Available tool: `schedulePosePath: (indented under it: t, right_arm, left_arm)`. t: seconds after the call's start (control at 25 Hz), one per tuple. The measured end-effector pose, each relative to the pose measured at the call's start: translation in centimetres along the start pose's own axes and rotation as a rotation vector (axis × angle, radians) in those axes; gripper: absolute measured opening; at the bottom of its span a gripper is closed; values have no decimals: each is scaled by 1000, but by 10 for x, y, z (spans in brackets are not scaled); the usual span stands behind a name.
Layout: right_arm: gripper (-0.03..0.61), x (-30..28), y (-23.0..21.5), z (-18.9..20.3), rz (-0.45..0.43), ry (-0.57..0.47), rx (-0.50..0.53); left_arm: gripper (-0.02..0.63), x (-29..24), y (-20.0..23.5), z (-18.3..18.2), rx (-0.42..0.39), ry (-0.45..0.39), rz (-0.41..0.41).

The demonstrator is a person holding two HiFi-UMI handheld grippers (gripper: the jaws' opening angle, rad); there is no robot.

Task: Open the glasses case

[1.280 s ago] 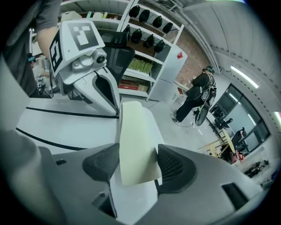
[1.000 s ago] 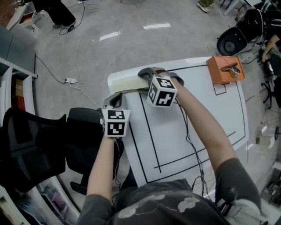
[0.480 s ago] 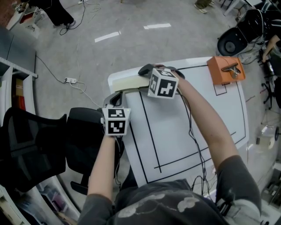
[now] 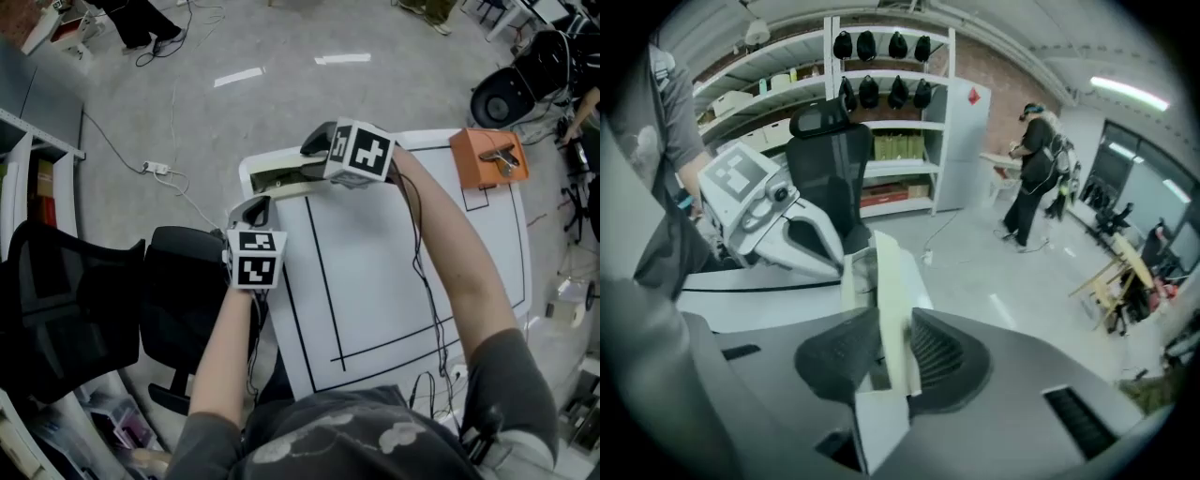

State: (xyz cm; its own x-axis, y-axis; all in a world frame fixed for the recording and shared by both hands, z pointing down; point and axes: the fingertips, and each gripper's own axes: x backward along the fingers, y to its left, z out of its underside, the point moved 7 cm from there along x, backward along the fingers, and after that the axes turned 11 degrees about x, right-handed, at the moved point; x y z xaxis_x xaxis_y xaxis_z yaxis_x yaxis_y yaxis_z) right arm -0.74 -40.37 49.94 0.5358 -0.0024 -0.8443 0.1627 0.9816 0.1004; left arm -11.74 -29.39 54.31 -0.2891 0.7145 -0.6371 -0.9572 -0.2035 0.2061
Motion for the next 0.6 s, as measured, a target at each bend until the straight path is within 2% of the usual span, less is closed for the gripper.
schedulePosePath:
  t: [0.04,0.12,0.28,0.4,0.6]
  right_arm:
    - [65,4,-5,-2,64,-1,15]
    - [35,6,-12,-2,149,25,70]
    - [35,5,-16,1,168,42,68]
    - [41,2,-19,2,216,31,48]
    - [58,-1,-25,6,258,10,-28]
  left_arm:
    - [2,0,0,0,1,1,0]
    - [2,0,0,0,3,3,-1]
    - [2,-1,-1,-1,2,8,1]
    - [2,-1,-1,0,-1,12,3]
    - [2,-2,-1,3,9,15,-1]
